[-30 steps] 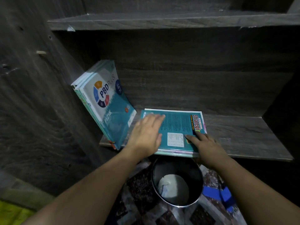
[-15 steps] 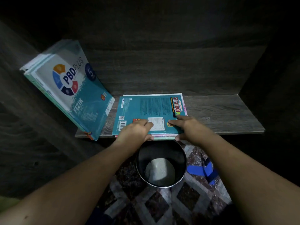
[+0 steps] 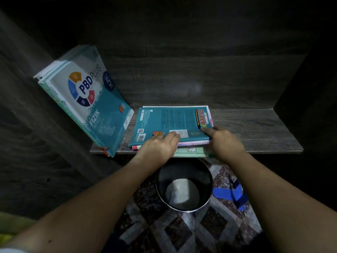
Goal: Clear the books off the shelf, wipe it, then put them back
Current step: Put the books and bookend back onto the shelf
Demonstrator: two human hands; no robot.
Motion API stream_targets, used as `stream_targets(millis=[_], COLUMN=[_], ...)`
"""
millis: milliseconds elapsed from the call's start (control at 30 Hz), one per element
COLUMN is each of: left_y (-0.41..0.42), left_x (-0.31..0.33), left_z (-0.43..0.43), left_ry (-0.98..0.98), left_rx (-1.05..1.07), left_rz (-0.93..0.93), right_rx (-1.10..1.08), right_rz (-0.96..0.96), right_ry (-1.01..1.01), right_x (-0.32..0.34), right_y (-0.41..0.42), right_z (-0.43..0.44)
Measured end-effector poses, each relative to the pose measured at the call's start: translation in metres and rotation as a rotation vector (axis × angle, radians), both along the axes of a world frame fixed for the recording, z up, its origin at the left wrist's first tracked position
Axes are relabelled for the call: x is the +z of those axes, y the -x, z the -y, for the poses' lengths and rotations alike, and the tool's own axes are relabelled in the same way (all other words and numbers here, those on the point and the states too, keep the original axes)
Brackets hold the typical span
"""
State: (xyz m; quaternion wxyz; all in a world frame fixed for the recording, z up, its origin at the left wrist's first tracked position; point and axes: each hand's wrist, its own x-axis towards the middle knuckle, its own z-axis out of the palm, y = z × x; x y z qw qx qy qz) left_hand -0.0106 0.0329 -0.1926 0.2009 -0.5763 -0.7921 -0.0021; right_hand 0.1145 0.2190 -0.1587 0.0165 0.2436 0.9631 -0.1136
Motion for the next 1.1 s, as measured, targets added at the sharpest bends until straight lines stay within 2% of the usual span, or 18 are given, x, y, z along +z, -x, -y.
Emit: stream_targets(millis=[133,233,333,400,467,600,667,833,933,1100], left_y=[-0.010,-0.024,-0.026,-0.018,-0.011,-0.004,0.002,0.025,0.032,0.039], left_x=[0.024,0.049,0.074,0.085,0.095,0.111,0.113,0.122,0.129,0.129], left_z=[-0.006,-0.015,-0.016,-0.009,0.003,0.027,0.040,0.068,0.079,0.087], left_ry=[-0.113,-0.198,-0.281,-0.317,-0.374,-0.552,-0.652,-0.875,-0.859,-0.725], left_rx=[0.052,0.127,0.211,0.309,0.400,0.507,0.555,0.529,0.625,0.877], left_rz=[0.152,0.155,0.179,0.202,0.213,0.235,0.242,0.159,0.070,-0.042], right_rx=[-0.049,0.030,0.133,0.107,0.056,0.151,0.249,0.264,0.275,0.272], right_rz=[-0.242,-0.481,-0.790,-0.901,-0.785,-0.151,0.004,0.156,0.185,0.188], right_ry=[0.007,-0.049,-0.017,0.008,0.037,-0.013,-0.019,0.094,0.061,0.047], right_x=[0.018,0.028,0.033,0.038,0.038,0.015,0.005,-0.005,-0.007,-0.010], right_y=[0.004,0.007,0.015,0.022,0.025,0.021,0.019,0.015,0.015,0.018], right_z=[0.010,0.023,0.041,0.054,0.064,0.061,0.058,0.055,0.054,0.056])
